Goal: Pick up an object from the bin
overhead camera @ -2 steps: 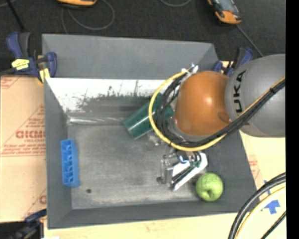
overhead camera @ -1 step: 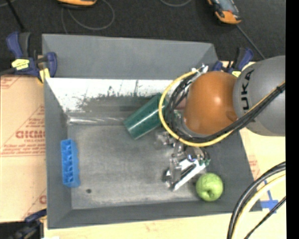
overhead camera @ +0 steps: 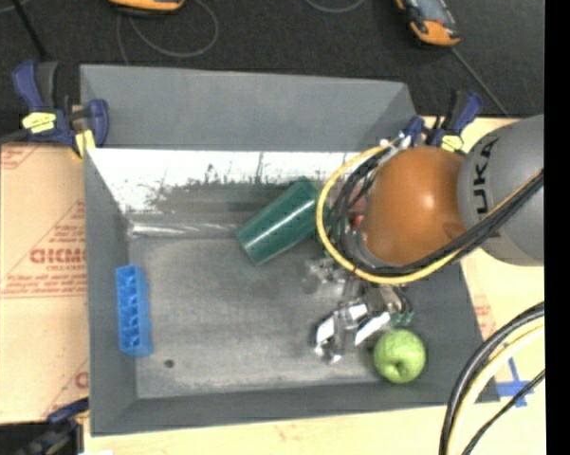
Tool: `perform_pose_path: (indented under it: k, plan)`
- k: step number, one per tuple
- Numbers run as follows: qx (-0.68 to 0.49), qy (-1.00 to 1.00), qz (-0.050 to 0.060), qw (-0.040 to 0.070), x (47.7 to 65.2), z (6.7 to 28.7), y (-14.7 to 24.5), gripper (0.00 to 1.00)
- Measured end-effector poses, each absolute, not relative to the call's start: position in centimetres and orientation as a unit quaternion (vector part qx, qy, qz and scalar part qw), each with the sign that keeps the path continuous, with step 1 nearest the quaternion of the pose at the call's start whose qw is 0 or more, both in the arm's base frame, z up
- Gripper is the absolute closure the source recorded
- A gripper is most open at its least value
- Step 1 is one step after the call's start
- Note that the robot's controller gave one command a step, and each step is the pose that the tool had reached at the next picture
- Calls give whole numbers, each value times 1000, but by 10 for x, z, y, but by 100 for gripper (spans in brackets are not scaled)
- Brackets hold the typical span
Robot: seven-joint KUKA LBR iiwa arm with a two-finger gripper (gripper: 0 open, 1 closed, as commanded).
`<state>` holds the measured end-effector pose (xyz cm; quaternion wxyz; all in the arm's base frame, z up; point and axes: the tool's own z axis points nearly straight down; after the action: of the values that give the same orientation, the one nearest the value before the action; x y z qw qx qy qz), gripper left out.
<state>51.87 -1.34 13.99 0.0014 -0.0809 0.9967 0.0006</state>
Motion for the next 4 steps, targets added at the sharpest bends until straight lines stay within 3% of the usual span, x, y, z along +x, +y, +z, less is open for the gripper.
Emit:
perform_pose_path:
  k: [1,2,3,4]
  plan:
    - [-71,997,0,2,511,114,-60,0]
    - [-6,1000,1,3,509,90,-72,100]
    - [-6,1000,1,3,509,90,-72,100]
    - [-12,1000,1,0,520,117,-76,100]
